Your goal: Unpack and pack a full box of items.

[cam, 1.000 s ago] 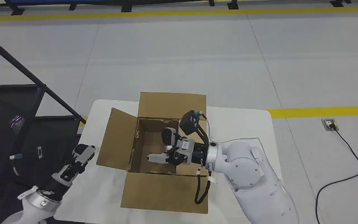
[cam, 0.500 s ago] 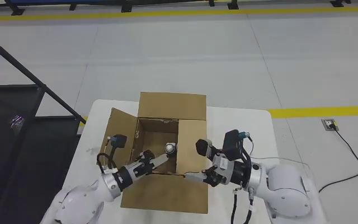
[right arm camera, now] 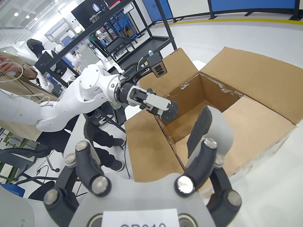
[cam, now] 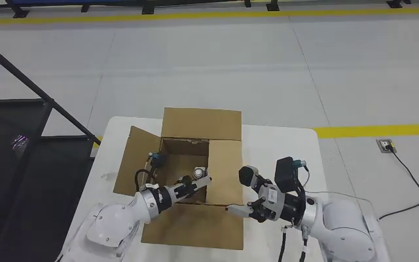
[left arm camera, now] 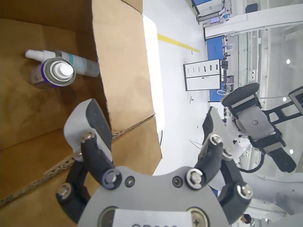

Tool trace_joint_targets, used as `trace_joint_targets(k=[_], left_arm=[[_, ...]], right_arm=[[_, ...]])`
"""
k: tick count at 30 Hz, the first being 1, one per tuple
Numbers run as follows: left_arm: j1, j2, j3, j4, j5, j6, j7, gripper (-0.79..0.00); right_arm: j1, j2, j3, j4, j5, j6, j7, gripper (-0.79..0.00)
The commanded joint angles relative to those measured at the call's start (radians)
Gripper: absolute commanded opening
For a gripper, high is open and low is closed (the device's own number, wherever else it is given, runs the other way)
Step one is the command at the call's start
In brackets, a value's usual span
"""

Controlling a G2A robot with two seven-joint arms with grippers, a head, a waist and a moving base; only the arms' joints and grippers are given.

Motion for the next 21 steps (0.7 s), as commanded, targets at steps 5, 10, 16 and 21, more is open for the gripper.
trace_joint_targets(k=[5, 10, 16, 21], left_arm=[[-0.092, -0.015, 0.07, 0.151, -0.068, -0.041, -0.038, 0.0], [-0.192, -0.034, 0.14, 0.308, -0.102, -0.099, -0.062, 0.0], [-0.264, -0.055, 0.212, 0.422, -0.122, -0.15, -0.067, 0.0], [-0.294, -0.071, 0.251, 0.48, -0.155, -0.2, -0.053, 0.0]], right_arm=[[-0.013, 0.012, 0.004, 0.017, 0.036, -0.046, -0.043, 0.0], [-0.038, 0.027, 0.05, 0.037, 0.113, -0.101, -0.051, 0.0], [-0.07, 0.043, 0.08, 0.027, 0.136, -0.112, -0.06, 0.0], [-0.082, 0.053, 0.086, 0.021, 0.138, -0.116, -0.073, 0.0]])
